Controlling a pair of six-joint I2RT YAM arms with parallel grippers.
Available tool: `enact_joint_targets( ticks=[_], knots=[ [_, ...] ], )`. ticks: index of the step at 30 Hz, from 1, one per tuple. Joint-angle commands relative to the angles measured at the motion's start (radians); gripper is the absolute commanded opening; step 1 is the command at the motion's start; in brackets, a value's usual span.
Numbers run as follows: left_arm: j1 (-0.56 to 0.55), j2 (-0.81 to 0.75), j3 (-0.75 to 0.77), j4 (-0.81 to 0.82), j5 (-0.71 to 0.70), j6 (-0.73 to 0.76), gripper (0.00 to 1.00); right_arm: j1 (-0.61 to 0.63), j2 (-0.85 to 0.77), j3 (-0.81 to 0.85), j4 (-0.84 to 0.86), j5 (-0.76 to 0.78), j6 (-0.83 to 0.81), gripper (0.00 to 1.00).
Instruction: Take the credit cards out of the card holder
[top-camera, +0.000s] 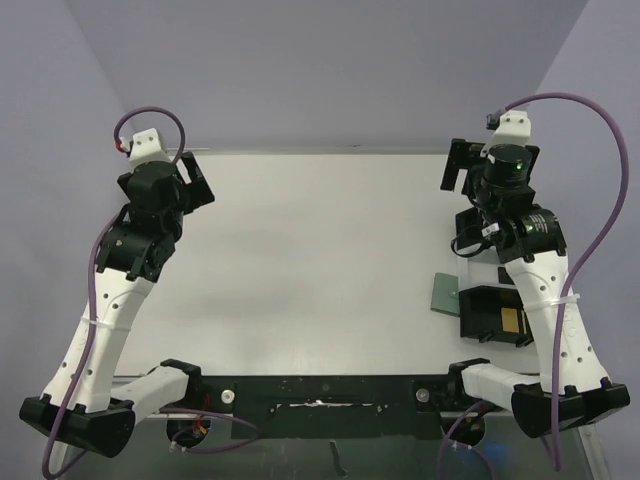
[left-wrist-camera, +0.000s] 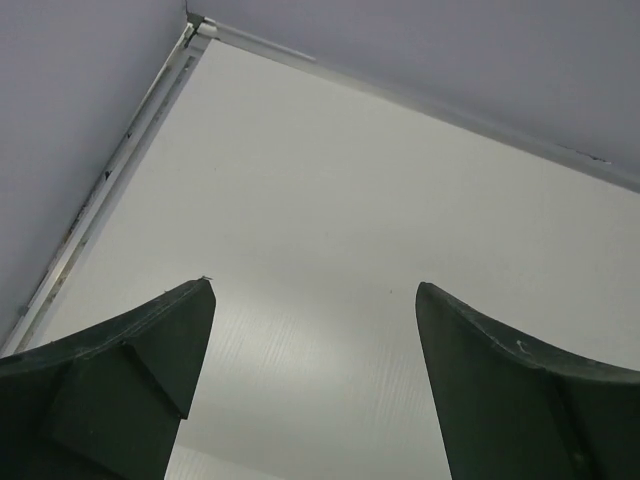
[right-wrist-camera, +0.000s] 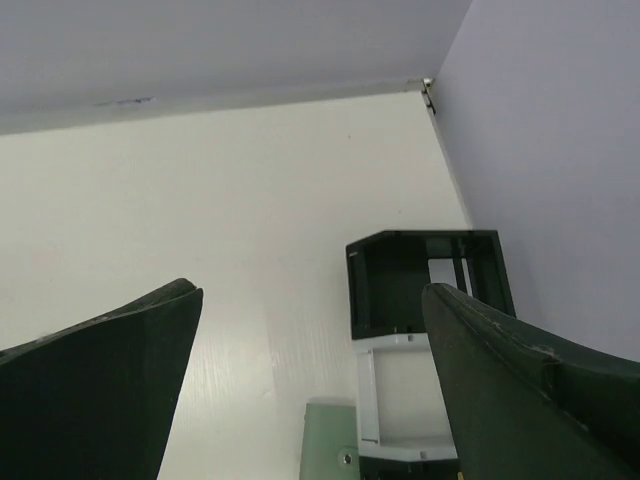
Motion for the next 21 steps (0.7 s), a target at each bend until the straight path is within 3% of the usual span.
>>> enact_joint_targets(
  ticks=[1,6,14,21],
  knots=[
    [0.043,-0.01,-0.075,0.118,0.075,-0.022,0.83,-0.038,-0.061,-0.129,0.066,-0.055,0.063,0.98],
    [0.102,-0.009,-0.188,0.165,0.172,-0.043,0.86,-0.111,-0.096,-0.296,0.043,-0.037,0.17,0.98],
    [0.237,-0.04,-0.425,0.323,0.505,-0.112,0.92,-0.269,-0.126,-0.482,0.038,-0.079,0.309,0.98],
    [0.303,0.002,-0.531,0.382,0.768,-0.079,0.96,-0.333,-0.108,-0.572,0.063,-0.351,0.349,0.98]
  ],
)
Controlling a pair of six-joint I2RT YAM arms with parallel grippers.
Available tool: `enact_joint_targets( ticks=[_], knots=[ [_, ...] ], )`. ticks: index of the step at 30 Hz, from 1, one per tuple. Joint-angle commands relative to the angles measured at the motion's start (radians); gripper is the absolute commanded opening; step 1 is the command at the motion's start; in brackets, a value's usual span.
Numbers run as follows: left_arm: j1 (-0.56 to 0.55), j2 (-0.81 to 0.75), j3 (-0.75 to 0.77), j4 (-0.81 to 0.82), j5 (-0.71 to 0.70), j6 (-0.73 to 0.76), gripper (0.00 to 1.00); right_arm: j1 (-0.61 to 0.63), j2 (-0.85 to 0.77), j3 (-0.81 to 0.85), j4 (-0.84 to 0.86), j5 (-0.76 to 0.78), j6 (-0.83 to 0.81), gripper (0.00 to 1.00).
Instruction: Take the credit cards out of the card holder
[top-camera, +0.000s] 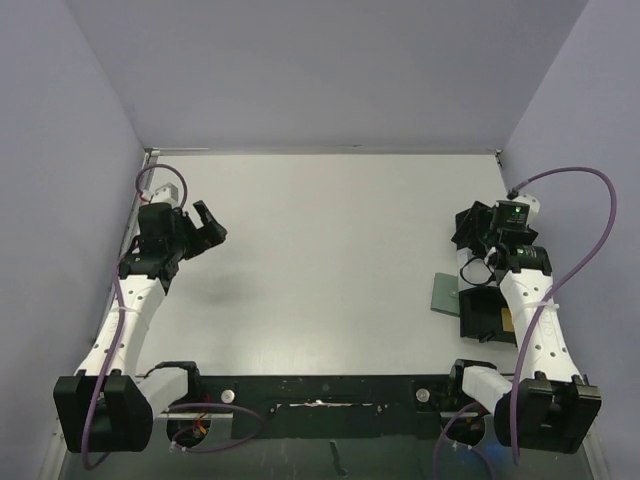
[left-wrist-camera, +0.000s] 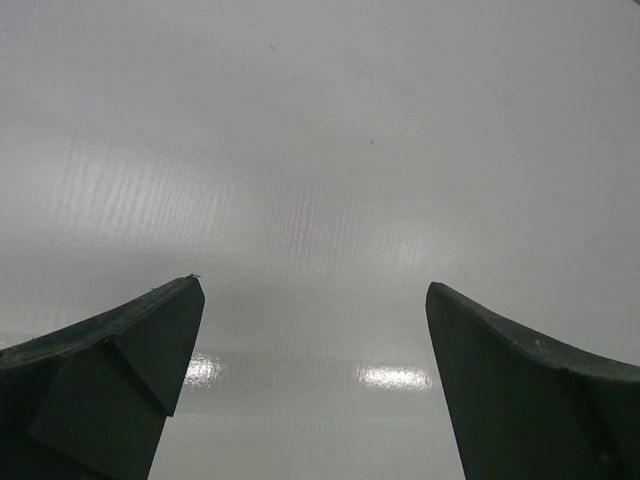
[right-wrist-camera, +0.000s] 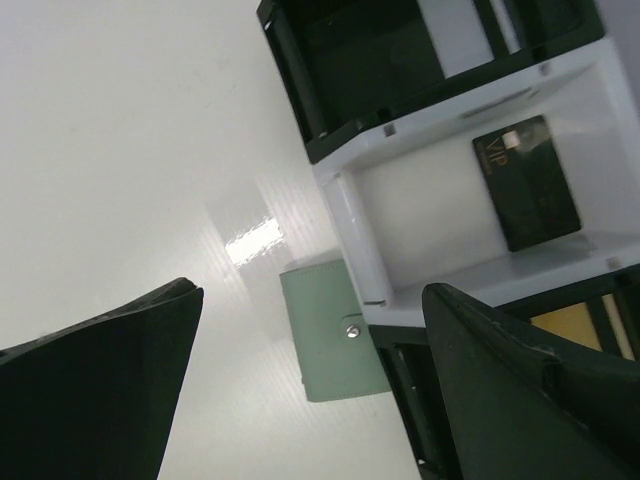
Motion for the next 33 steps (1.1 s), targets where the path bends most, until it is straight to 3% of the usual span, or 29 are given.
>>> enact_joint_targets(
  ticks=[1,5,12,22,33],
  knots=[
    [0.025,0.023,0.003,0.109,0.234,0.036,0.96,-0.024,0.006,-0.031,0.046,-0.202,0.074,0.98],
    [0.026,0.046,-0.003,0.101,0.282,0.092,0.96,-0.011,0.032,-0.085,0.049,-0.286,0.113,0.98],
    [0.019,0.043,-0.084,0.232,0.323,0.083,0.96,0.102,0.137,-0.086,-0.005,-0.265,0.103,0.98],
    [-0.075,0.011,-0.111,0.198,0.111,0.154,0.95,0.234,0.263,-0.048,-0.072,-0.051,0.135,0.98],
    [-0.057,0.021,-0.108,0.218,0.114,0.11,0.94,0.242,0.36,-0.083,-0.042,-0.021,0.124,0.97]
  ],
)
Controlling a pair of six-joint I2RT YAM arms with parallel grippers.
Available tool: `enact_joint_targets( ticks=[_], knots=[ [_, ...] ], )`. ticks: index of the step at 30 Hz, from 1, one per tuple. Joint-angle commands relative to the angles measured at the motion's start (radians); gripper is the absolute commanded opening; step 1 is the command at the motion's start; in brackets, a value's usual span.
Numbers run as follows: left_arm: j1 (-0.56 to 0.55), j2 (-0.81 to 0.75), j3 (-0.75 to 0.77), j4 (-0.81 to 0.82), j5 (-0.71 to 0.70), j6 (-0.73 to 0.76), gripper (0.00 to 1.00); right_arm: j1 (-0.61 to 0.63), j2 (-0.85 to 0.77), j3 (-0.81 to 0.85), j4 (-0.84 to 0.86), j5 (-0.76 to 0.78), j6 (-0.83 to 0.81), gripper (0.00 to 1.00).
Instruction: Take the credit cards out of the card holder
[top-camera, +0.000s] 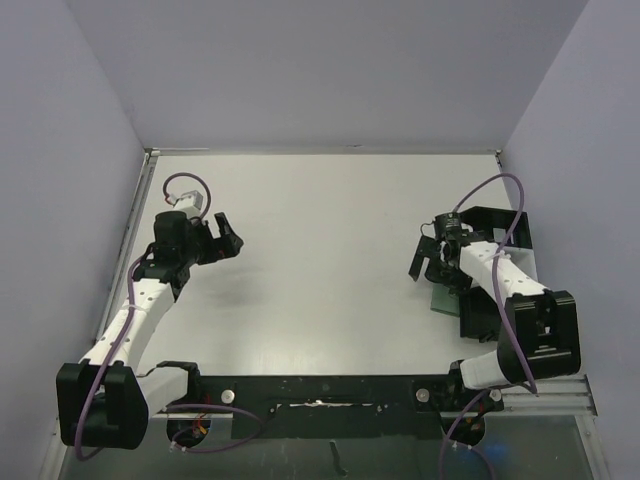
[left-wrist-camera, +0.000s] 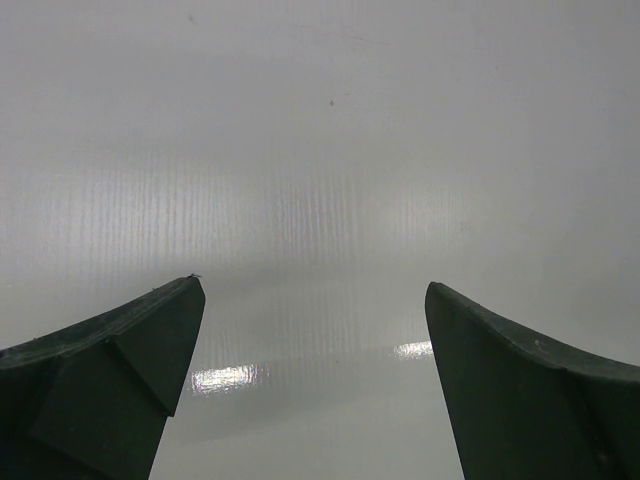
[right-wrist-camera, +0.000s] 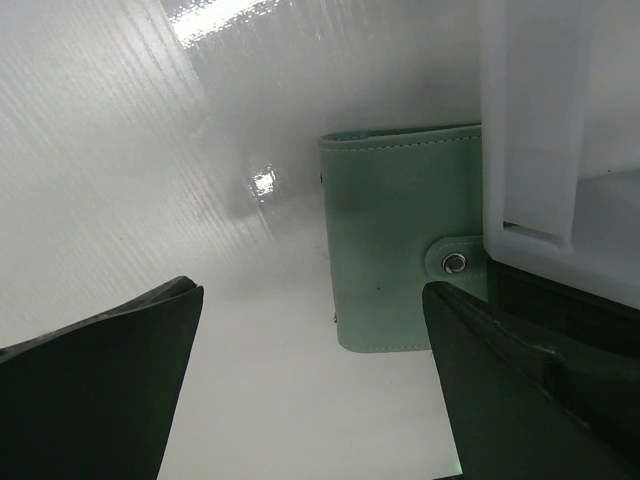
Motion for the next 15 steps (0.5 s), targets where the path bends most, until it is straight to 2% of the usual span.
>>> enact_joint_targets(
  ticks=[1,10,13,15],
  knots=[
    [0.01,-0.009,0.014,0.056,-0.018,-0.008,0.94,0.01,0.028,0.009,0.029,0.038,0.0,0.98],
    [0.011,-0.003,0.017,0.047,-0.031,-0.005,0.93,0.055,0.111,-0.022,0.09,-0.029,-0.008,0.98],
    [0.011,0.001,0.019,0.042,-0.035,-0.003,0.93,0.113,0.144,-0.013,0.108,-0.072,-0.037,0.97],
    [0.011,0.002,0.019,0.042,-0.034,-0.003,0.93,0.194,0.153,0.009,0.109,-0.087,-0.056,0.98]
  ],
)
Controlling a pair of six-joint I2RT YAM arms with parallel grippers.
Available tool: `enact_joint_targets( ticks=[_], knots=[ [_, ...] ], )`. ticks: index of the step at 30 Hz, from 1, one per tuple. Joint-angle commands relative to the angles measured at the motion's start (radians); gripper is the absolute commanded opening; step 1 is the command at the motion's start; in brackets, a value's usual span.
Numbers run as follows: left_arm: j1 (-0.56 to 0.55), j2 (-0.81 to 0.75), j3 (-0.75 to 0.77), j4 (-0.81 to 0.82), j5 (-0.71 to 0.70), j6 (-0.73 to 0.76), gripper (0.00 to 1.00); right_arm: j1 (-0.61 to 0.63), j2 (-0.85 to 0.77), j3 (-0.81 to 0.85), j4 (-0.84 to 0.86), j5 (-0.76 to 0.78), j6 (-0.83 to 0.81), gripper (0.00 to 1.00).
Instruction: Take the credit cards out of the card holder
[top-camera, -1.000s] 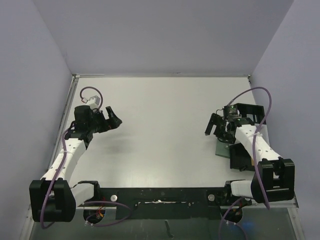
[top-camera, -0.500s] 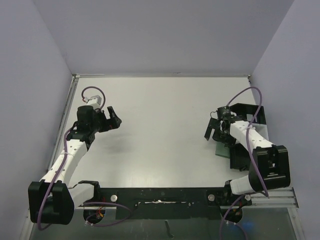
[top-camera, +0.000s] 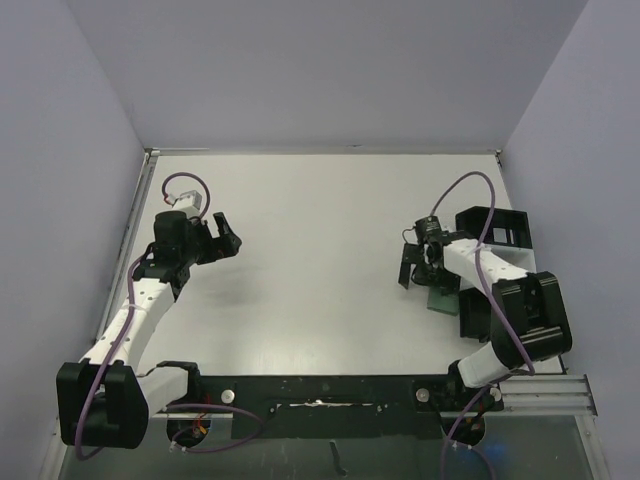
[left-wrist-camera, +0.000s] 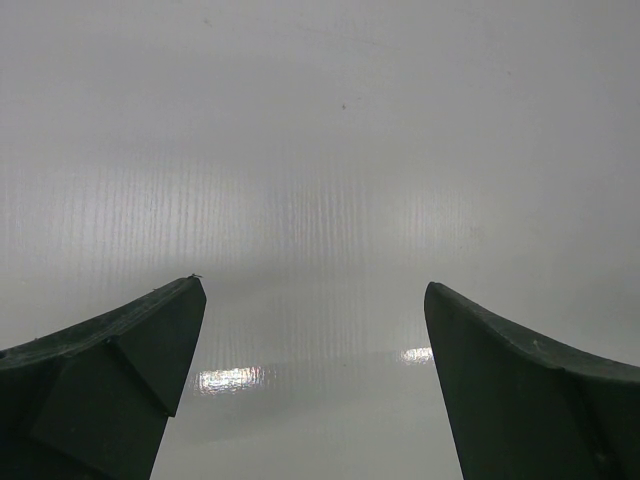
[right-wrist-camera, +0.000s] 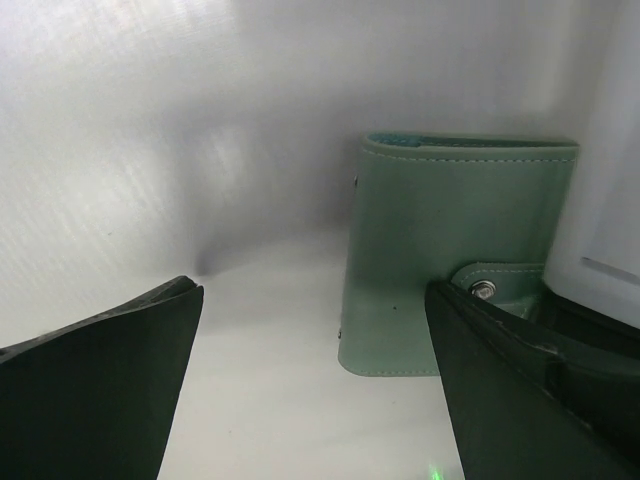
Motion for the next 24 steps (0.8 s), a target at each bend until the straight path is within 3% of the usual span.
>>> enact_joint_targets(
  ticks=[1,5,7,11,14,18,24],
  knots=[
    [0.006,0.001,0.019,0.042,-0.009,-0.003,0.93,0.158,0.045,0.03,0.072,-0.123,-0.029,0.98],
    [0.008,0.005,0.021,0.04,-0.007,-0.003,0.92,0.287,0.027,0.093,0.072,-0.17,-0.054,0.98],
    [0.007,0.007,0.021,0.039,-0.008,-0.002,0.92,0.331,-0.002,0.14,0.04,-0.094,-0.041,0.98],
    [0.007,0.008,0.021,0.04,-0.003,-0.002,0.92,0.314,-0.047,0.229,-0.058,0.099,-0.002,0.98],
    [0.007,0.008,0.022,0.04,0.0,-0.002,0.92,0.275,-0.06,0.222,-0.047,0.136,-0.011,0.98],
    [0.007,0.006,0.022,0.037,-0.003,-0.003,0.92,0.181,-0.011,0.183,-0.038,0.107,0.037,0.98],
    [0.007,0.009,0.018,0.042,0.004,-0.005,0.91,0.122,0.06,0.135,0.069,-0.12,0.007,0.99]
  ],
)
